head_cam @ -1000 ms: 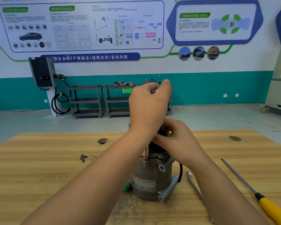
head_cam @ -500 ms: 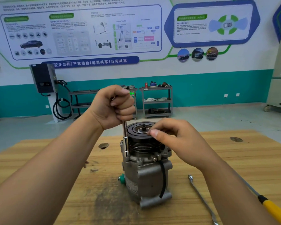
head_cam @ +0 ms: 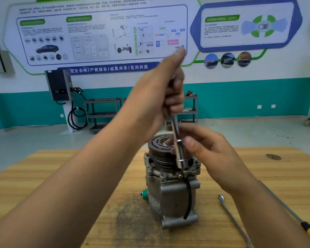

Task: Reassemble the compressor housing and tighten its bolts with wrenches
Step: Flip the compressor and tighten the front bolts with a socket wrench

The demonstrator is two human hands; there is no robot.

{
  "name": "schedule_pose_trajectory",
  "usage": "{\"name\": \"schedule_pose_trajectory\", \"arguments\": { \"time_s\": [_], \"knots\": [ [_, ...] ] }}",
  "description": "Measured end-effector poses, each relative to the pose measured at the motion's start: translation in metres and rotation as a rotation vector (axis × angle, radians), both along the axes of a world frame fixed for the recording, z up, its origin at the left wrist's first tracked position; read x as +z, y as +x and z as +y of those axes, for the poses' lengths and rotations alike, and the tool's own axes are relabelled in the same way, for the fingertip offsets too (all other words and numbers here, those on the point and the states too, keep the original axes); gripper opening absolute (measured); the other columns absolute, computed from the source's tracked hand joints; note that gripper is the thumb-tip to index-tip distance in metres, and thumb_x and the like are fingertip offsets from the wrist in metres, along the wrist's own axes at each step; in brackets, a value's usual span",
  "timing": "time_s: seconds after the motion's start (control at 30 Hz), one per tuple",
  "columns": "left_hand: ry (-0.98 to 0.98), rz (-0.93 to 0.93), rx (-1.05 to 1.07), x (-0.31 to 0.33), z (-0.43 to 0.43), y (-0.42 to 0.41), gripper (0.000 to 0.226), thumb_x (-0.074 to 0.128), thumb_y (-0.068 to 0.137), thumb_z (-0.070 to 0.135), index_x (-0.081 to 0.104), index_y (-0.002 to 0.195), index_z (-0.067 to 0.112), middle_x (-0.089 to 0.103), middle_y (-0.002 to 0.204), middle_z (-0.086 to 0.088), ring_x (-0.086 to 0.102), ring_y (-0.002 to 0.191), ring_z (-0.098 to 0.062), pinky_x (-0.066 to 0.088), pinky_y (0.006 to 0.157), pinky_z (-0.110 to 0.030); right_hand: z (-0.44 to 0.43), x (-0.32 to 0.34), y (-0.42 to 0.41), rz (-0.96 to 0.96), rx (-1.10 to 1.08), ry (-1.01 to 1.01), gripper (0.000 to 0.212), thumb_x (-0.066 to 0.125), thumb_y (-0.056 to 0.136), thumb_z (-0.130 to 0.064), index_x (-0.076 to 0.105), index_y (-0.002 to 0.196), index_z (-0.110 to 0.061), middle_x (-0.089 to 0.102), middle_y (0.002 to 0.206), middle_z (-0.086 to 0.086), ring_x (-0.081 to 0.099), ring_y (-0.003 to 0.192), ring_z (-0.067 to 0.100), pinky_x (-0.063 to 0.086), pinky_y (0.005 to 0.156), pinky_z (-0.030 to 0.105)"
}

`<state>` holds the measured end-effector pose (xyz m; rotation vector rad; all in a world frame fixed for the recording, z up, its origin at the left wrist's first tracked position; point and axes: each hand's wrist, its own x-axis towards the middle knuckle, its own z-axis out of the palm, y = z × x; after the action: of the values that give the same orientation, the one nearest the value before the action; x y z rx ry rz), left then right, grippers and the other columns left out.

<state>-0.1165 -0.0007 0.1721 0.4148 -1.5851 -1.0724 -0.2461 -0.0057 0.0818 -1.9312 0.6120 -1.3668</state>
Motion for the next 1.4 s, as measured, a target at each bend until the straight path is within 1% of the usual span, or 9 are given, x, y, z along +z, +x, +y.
{"name": "schedule_pose_trajectory", "arguments": {
  "time_s": [0.13, 0.2, 0.27, 0.37, 0.47, 0.6, 0.77, 1.07, 1.4],
  "knots": [
    [0.039, 0.014, -0.062, -0.031, -0.001, 0.009, 0.035, 0.048, 0.086, 0.043, 0.058, 0.075, 0.011, 0.05, 0.065, 0.002, 0.049, 0.063, -0.012, 0.046, 0.07, -0.028, 0.0, -0.004, 0.006, -0.019, -0.028, 0.054, 0.017, 0.056, 0.088, -0.003, 0.062, 0.088, -0.018, 0.067, 0.068, -0.006, 0.06, 0.06, 0.003, 0.048, 0.058, 0.015],
    [0.023, 0.02, 0.094, -0.045, -0.011, 0.031, 0.041, 0.04, 0.089, 0.045, 0.067, 0.087, 0.014, 0.066, 0.08, 0.003, 0.062, 0.083, -0.014, 0.052, 0.083, -0.031, -0.003, -0.005, 0.007, 0.0, -0.069, 0.086, 0.021, 0.054, 0.088, 0.001, 0.063, 0.083, -0.018, 0.067, 0.064, -0.004, 0.059, 0.058, 0.004, 0.047, 0.056, 0.014],
    [0.055, -0.013, 0.427, -0.062, -0.028, 0.058, 0.033, 0.042, 0.096, 0.036, 0.068, 0.086, 0.019, 0.069, 0.082, 0.003, 0.064, 0.085, -0.016, 0.055, 0.078, -0.029, -0.006, -0.007, 0.007, -0.022, -0.08, 0.114, 0.021, 0.051, 0.09, 0.0, 0.064, 0.084, -0.016, 0.067, 0.064, -0.002, 0.059, 0.057, 0.007, 0.046, 0.054, 0.014],
    [0.125, -0.249, 0.911, -0.106, -0.055, 0.102, 0.02, 0.048, 0.096, 0.02, 0.067, 0.087, 0.019, 0.063, 0.076, 0.0, 0.057, 0.073, -0.017, 0.047, 0.067, -0.03, -0.011, -0.009, 0.003, -0.122, -0.068, 0.171, 0.015, 0.051, 0.088, -0.011, 0.065, 0.088, -0.017, 0.063, 0.062, -0.002, 0.056, 0.052, 0.007, 0.042, 0.048, 0.013],
    [0.266, -0.448, 1.158, -0.158, -0.081, 0.151, 0.02, 0.05, 0.095, 0.021, 0.068, 0.095, 0.014, 0.066, 0.081, -0.001, 0.057, 0.066, -0.016, 0.041, 0.056, -0.027, -0.015, -0.009, 0.003, -0.197, -0.043, 0.202, 0.021, 0.05, 0.079, -0.027, 0.069, 0.086, -0.022, 0.06, 0.062, -0.003, 0.054, 0.052, 0.009, 0.042, 0.047, 0.016],
    [0.44, -0.839, 1.148, -0.216, -0.113, 0.189, 0.025, 0.05, 0.095, 0.011, 0.068, 0.111, 0.014, 0.068, 0.114, -0.009, 0.061, 0.104, -0.027, 0.041, 0.072, -0.026, -0.017, -0.01, 0.005, -0.251, 0.031, 0.278, 0.021, 0.05, 0.077, -0.027, 0.07, 0.082, -0.022, 0.058, 0.06, -0.002, 0.051, 0.05, 0.01, 0.04, 0.046, 0.016],
    [0.448, -1.257, 1.111, -0.243, -0.137, 0.199, 0.043, 0.04, 0.097, 0.025, 0.042, 0.14, 0.03, 0.048, 0.134, -0.009, 0.046, 0.121, -0.029, 0.043, 0.096, -0.035, -0.014, -0.01, 0.008, -0.273, 0.113, 0.328, 0.021, 0.051, 0.076, -0.026, 0.072, 0.076, -0.024, 0.056, 0.058, -0.002, 0.049, 0.047, 0.009, 0.034, 0.04, 0.015],
    [0.372, -1.112, 1.25, -0.247, -0.143, 0.199, 0.026, 0.063, 0.087, 0.039, 0.069, 0.107, 0.023, 0.057, 0.114, -0.008, 0.057, 0.104, -0.029, 0.047, 0.083, -0.032, -0.017, -0.012, 0.006, -0.258, 0.078, 0.352, 0.021, 0.051, 0.076, -0.024, 0.072, 0.077, -0.021, 0.055, 0.059, -0.001, 0.05, 0.047, 0.009, 0.032, 0.04, 0.015],
    [0.423, -1.07, 1.137, -0.235, -0.136, 0.188, 0.01, 0.063, 0.084, 0.012, 0.061, 0.08, 0.021, 0.068, 0.093, -0.005, 0.06, 0.089, -0.022, 0.046, 0.07, -0.026, -0.017, -0.008, 0.004, -0.254, 0.061, 0.316, 0.021, 0.052, 0.078, -0.024, 0.072, 0.077, -0.024, 0.056, 0.059, -0.002, 0.051, 0.049, 0.008, 0.034, 0.041, 0.014]
  ]
}}
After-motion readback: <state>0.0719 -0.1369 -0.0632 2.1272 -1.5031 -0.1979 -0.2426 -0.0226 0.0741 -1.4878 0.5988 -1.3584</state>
